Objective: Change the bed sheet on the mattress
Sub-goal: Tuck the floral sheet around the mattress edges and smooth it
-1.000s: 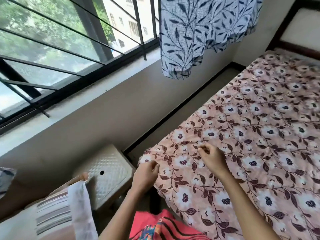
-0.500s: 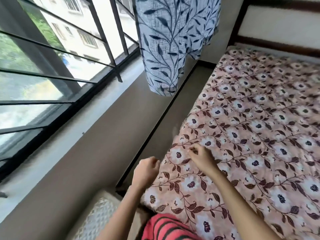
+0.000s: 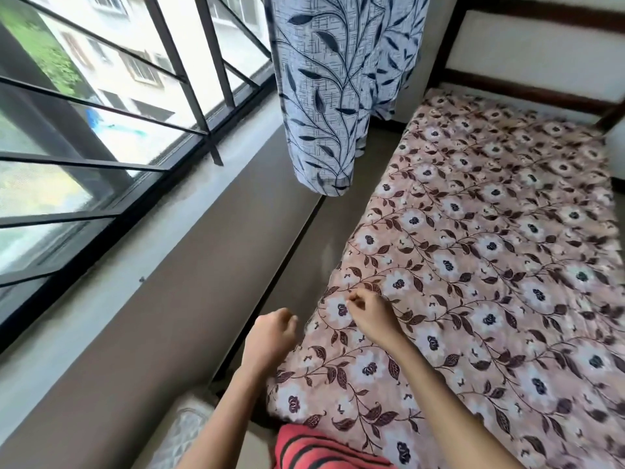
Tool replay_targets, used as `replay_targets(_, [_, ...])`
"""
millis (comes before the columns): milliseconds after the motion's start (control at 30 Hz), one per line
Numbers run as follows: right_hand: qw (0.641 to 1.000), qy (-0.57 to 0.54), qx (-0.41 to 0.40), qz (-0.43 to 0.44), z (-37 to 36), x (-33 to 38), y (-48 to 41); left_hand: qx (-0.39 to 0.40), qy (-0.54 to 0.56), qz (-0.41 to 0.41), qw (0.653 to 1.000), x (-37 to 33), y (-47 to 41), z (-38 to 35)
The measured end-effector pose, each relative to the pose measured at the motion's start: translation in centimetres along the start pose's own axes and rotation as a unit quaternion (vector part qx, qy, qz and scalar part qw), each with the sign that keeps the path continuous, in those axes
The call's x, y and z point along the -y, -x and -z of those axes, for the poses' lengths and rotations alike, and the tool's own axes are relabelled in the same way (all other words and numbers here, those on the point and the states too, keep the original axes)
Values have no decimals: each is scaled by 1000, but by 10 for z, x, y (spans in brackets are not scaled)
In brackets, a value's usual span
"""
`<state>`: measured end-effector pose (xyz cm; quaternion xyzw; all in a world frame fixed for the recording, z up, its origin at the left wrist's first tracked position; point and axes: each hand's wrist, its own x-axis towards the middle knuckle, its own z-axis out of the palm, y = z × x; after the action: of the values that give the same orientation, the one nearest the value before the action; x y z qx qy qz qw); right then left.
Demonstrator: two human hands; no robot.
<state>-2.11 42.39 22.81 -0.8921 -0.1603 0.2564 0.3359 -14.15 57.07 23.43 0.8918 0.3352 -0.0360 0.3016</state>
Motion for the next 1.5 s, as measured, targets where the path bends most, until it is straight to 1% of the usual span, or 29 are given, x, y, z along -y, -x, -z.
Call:
replay_targets(233, [1000, -2, 0, 17, -7, 10, 2, 11, 14, -17, 1000, -9, -2, -3])
replay_targets(433, [999, -1, -5, 38, -10, 17, 0, 36, -4, -22, 999, -17, -6, -3])
replay_targets(734, [1000, -5, 2, 12, -13, 21, -19, 25, -26, -19, 999, -18, -18, 4])
replay_targets(934, [1000, 11, 6, -7, -11, 17, -36, 27, -34, -35, 998, -23, -36, 9])
replay_targets(1100, [999, 24, 6, -23, -10, 25, -61, 21, -34, -48, 998, -23, -64, 20])
replay_targets(1234, [999, 7, -5, -48, -13, 36, -94, 24, -42, -69, 996, -20, -98, 30])
replay_targets(1367, [997, -2, -17, -78, -16, 41, -135, 52, -58, -94, 992, -21, -146, 35])
replay_targets(1501, [991, -18, -51, -126, -20, 38, -184, 111, -116, -162, 974, -39, -208, 34])
